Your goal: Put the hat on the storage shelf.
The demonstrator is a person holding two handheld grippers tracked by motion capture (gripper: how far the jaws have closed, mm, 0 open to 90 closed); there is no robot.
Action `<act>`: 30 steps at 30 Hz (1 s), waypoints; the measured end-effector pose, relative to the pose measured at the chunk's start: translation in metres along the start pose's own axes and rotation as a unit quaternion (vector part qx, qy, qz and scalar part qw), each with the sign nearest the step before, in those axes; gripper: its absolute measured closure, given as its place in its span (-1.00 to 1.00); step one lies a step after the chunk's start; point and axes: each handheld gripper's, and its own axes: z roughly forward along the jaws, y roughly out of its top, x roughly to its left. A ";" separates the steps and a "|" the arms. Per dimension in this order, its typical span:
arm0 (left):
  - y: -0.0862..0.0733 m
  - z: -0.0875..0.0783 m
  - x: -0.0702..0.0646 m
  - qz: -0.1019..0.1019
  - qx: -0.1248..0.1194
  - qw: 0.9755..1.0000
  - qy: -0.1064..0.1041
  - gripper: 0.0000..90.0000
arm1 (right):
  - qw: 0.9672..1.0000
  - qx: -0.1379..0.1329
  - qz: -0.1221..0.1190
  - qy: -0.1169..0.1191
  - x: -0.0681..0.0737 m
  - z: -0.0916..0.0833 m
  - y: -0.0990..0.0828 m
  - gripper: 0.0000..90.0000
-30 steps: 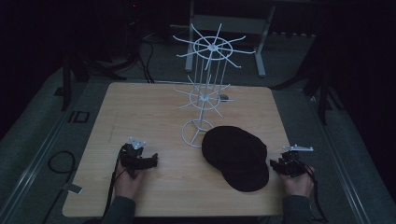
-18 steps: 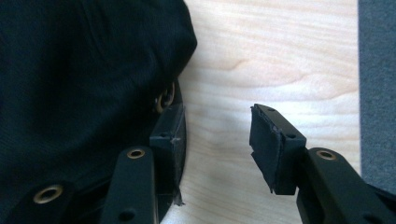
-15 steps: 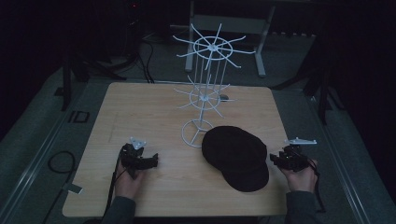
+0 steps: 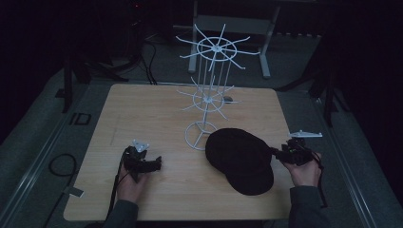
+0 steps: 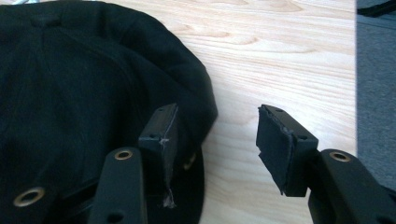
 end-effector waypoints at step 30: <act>0.000 0.000 -0.002 0.001 0.000 1.000 -0.002 -0.80 | 0.996 0.087 -0.009 0.026 0.011 0.073 0.030 -0.05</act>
